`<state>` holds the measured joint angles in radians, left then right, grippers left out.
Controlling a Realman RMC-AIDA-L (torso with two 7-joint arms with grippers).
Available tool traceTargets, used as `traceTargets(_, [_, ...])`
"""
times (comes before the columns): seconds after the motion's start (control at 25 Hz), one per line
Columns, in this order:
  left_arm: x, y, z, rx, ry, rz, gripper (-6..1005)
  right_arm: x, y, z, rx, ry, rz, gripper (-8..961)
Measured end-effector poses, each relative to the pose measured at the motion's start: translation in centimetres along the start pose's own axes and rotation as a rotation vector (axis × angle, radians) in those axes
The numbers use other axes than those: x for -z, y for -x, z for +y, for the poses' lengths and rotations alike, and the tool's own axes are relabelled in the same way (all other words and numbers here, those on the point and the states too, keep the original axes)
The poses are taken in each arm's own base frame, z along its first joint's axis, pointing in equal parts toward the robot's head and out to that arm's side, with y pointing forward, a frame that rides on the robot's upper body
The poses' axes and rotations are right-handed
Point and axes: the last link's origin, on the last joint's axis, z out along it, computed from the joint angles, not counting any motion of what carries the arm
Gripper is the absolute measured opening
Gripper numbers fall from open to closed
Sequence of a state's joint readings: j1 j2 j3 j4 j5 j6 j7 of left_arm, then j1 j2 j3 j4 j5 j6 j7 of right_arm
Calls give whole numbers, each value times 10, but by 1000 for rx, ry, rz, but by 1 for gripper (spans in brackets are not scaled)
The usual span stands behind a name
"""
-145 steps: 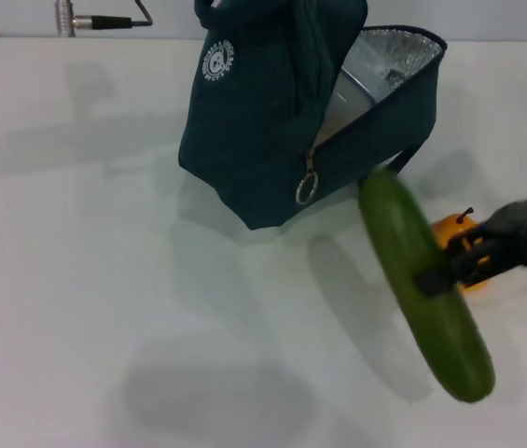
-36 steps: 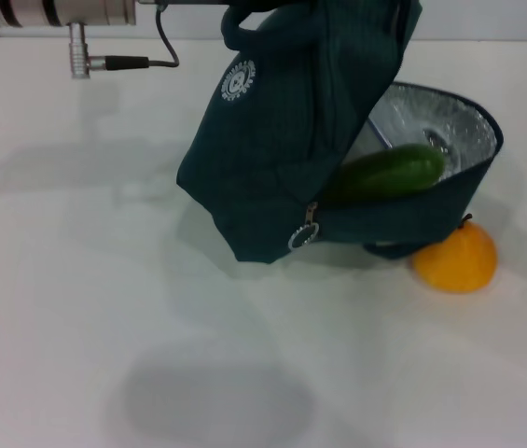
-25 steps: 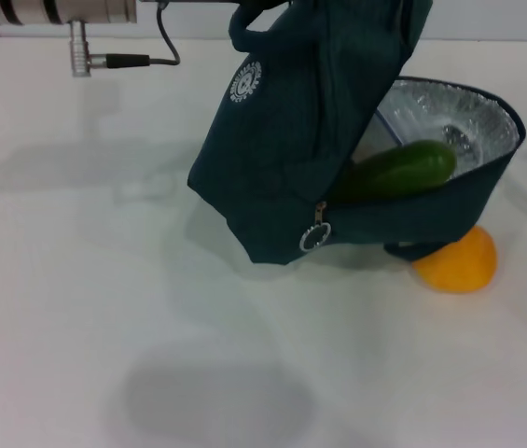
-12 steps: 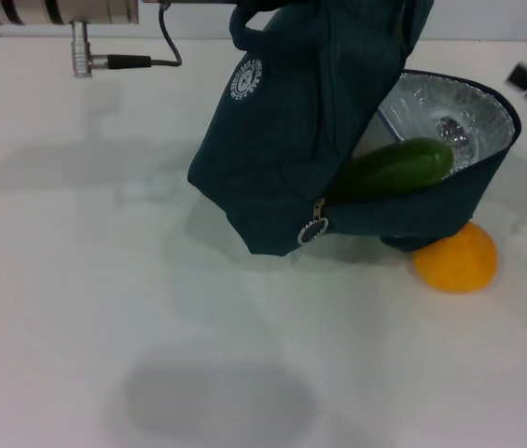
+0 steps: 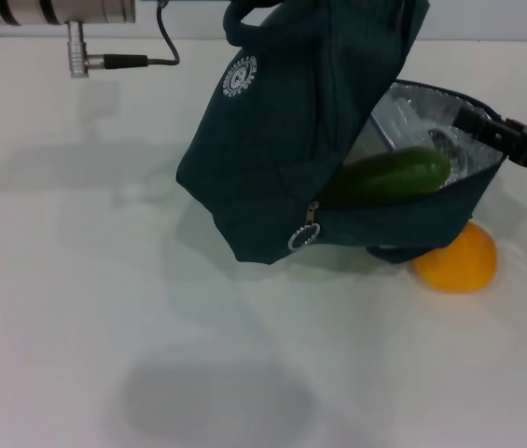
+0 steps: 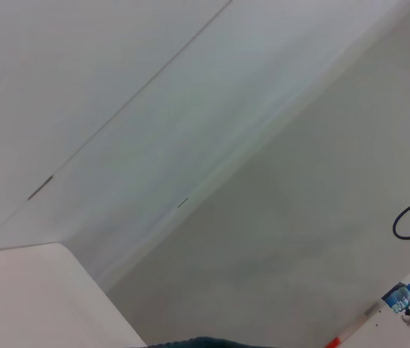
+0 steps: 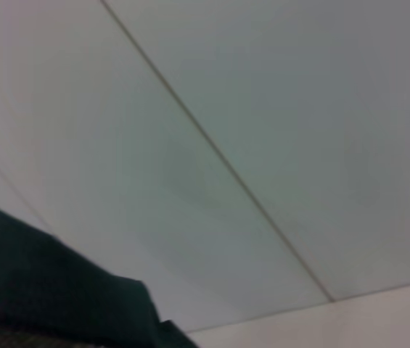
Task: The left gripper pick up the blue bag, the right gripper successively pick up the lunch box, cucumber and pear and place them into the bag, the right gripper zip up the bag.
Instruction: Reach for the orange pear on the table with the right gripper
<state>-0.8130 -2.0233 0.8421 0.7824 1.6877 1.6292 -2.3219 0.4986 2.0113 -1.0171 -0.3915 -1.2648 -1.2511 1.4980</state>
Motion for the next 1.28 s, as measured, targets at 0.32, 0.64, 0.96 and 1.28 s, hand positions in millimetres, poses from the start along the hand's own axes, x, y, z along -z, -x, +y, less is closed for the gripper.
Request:
traceTargets(0.32, [5,-1,-5,-26,-27,23,52,29,8,43,162,329,-48,598])
traceTargets(0.64, [14,-6,-9,-38,-59,66,52,85,-5,39,353,359,20,598])
traceTargets(0.96, [21,-7,-14,-45,-94,87,52,103,-13,35,426,330,26,591])
traceTargets(1.28, [28,-1,-19,-37,-111,95,52,88,-19,28,493,272,49,576])
